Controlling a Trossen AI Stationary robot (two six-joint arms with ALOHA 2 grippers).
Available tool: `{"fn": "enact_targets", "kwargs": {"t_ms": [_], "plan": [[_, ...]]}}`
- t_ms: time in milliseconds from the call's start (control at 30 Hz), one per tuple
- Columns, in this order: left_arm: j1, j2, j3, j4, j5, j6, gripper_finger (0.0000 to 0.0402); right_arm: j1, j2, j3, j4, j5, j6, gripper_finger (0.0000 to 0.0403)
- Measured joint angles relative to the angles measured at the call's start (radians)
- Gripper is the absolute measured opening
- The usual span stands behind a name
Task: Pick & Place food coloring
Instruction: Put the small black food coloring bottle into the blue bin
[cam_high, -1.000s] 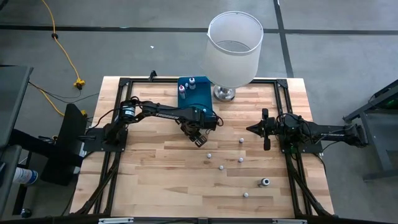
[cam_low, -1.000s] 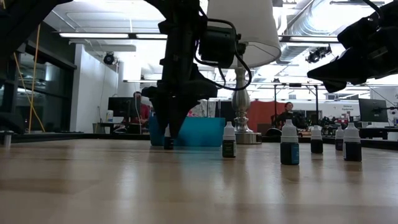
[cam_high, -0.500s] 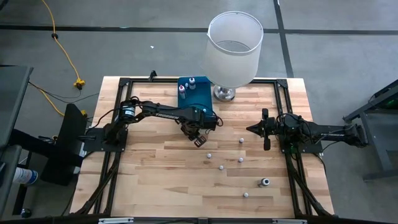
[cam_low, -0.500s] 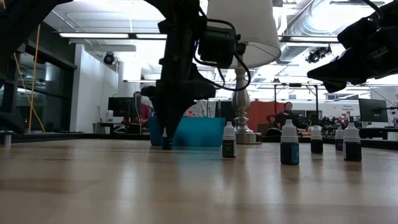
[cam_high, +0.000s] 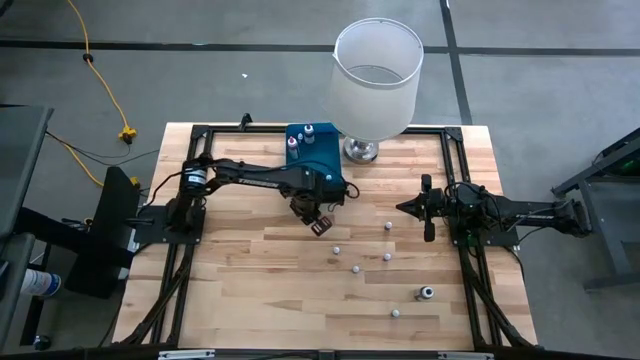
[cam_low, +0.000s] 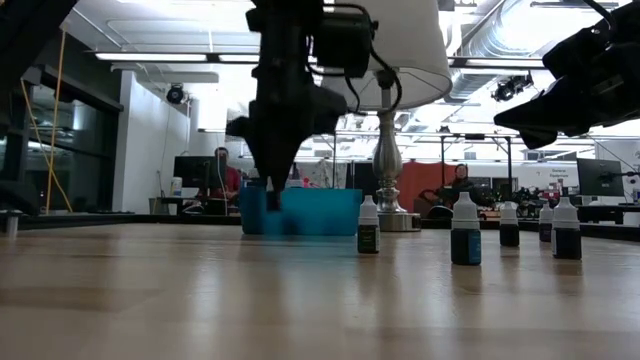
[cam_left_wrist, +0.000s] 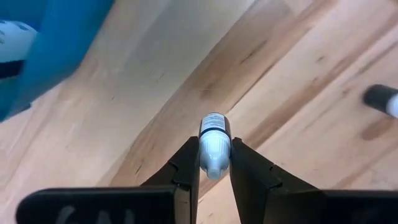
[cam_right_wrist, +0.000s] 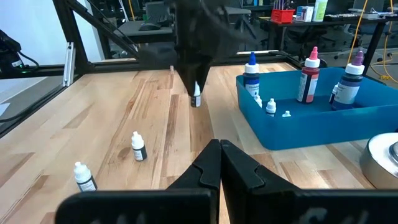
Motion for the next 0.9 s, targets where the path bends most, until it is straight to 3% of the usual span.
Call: {"fn": "enact_targets", "kwargs": {"t_ms": [333,900], "plan": [[0.000,-0.111,0.000,0.011,-0.074,0.045,0.0061,0.000,0.000,0.000,0.000,0.000,0.000,0.0000],[0.064,-0.164,0.000,0.020,-0.048,0.022,0.0061,0.000,0.000,0.000,0.000,0.000,0.000,0.0000]]}}
